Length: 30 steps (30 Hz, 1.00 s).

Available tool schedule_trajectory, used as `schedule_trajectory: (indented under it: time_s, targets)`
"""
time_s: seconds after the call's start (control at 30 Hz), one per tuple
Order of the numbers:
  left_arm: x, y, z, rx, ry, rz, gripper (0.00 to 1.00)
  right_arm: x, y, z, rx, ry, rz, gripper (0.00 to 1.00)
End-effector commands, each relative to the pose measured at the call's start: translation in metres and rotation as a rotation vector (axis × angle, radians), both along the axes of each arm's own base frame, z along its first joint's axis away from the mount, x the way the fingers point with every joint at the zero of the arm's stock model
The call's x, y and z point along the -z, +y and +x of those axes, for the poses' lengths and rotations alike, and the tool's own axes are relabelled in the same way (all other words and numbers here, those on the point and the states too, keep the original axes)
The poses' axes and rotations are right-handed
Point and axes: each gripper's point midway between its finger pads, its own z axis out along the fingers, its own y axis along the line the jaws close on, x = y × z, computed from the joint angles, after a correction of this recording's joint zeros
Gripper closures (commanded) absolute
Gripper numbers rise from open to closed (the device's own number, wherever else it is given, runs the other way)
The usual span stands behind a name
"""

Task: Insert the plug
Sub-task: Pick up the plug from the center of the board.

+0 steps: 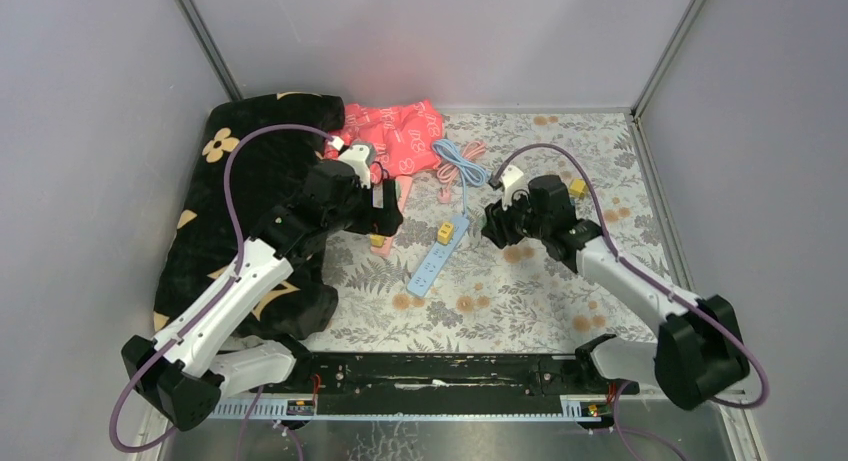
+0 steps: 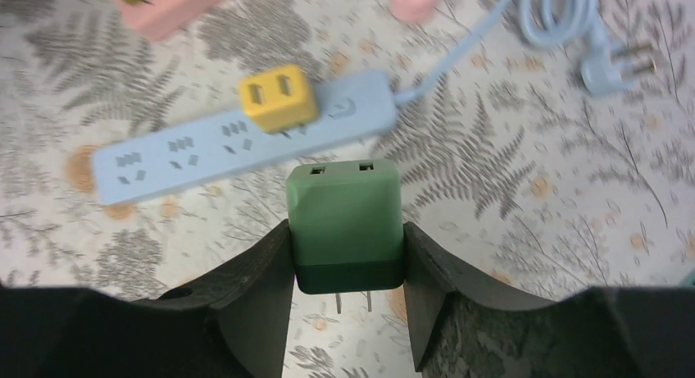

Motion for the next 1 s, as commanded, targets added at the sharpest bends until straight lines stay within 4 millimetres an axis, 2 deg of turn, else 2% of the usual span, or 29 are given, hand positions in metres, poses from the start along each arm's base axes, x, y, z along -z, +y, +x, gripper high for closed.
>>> schedule_trajectory:
  time_s: [0.0,0.17,0.4,0.6,0.8,0.97]
  targets:
    - [-0.016,-0.024,-0.015,0.055,0.058,-0.17,0.0,-0.044,0.036,-0.016,-0.117,-0.156,0.114,0.62]
    - [-0.012,-0.041,-0.03,0.097,0.144,-0.27,0.0,-0.056,0.061,-0.044,-0.228,-0.226,0.158,0.62]
    - [-0.005,-0.07,-0.043,0.188,0.247,-0.417,0.01,-0.064,0.081,-0.072,-0.332,-0.3,0.179,0.62]
    - [0.003,-0.091,-0.046,0.259,0.306,-0.479,0.05,-0.071,0.089,-0.075,-0.367,-0.349,0.168,0.63]
    - [0.009,-0.103,-0.045,0.308,0.332,-0.518,0.17,-0.068,0.098,-0.075,-0.399,-0.365,0.16,0.62]
    - [0.016,-0.112,-0.041,0.34,0.353,-0.532,0.24,-0.071,0.099,-0.074,-0.399,-0.384,0.163,0.62]
